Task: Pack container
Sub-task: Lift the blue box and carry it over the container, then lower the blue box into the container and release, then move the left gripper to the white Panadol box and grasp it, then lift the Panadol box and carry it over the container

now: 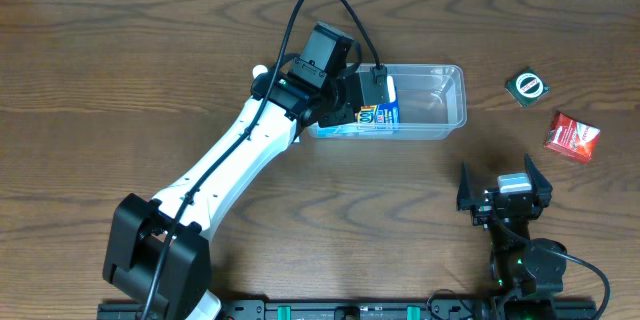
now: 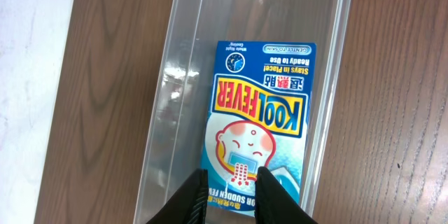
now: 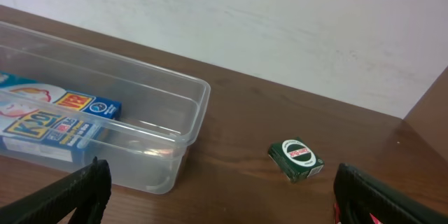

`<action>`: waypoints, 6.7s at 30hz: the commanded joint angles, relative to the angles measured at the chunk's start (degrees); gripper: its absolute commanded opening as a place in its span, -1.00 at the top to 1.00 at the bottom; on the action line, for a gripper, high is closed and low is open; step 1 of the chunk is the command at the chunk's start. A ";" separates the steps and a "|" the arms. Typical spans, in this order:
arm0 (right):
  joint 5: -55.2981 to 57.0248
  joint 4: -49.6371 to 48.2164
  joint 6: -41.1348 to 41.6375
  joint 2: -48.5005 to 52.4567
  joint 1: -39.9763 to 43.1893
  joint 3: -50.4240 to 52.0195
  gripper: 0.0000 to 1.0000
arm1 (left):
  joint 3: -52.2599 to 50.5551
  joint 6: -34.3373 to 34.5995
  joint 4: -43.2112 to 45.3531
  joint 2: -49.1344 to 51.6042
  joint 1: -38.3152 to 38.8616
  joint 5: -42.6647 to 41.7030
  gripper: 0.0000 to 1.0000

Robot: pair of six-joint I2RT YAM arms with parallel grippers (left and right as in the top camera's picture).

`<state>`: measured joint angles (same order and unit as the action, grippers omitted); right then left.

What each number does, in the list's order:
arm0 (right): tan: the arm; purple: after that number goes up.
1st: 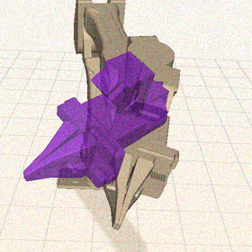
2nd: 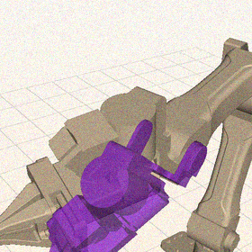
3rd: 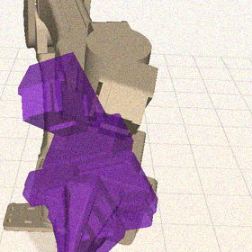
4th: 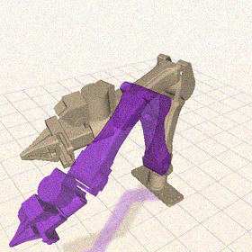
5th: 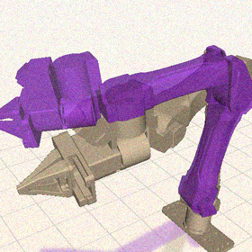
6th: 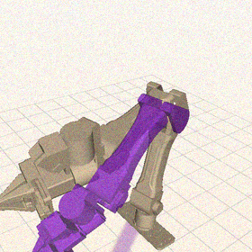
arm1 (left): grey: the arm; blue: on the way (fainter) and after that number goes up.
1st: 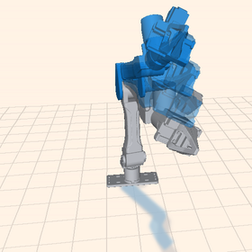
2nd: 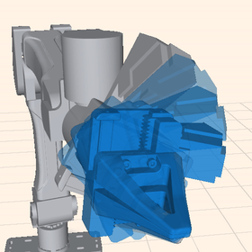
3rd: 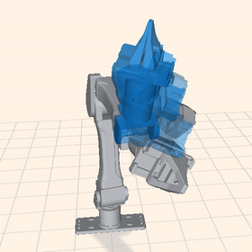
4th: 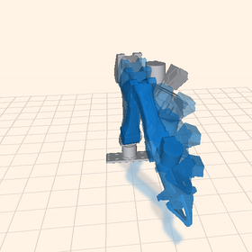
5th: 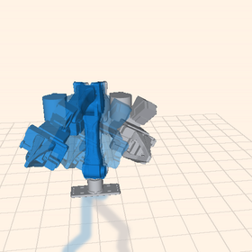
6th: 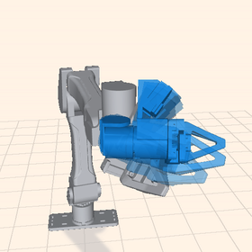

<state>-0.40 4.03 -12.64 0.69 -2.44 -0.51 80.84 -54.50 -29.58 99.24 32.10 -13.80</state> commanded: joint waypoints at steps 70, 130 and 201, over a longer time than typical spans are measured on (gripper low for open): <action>0.02 0.15 -0.72 -0.31 0.59 0.20 -0.99 | -4.50 81.81 -7.76 3.48 -10.14 17.81 0.88; 0.00 0.15 -0.72 -0.31 0.59 0.20 -0.99 | -8.13 72.39 -3.87 5.46 -10.82 17.40 -0.20; 0.02 0.15 -0.72 -0.31 0.59 0.20 -0.99 | -8.24 72.08 -8.94 -9.18 -10.75 13.03 0.29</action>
<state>-0.40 4.03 -12.62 0.69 -2.44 -0.51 72.55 17.93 -38.26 94.11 21.43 1.72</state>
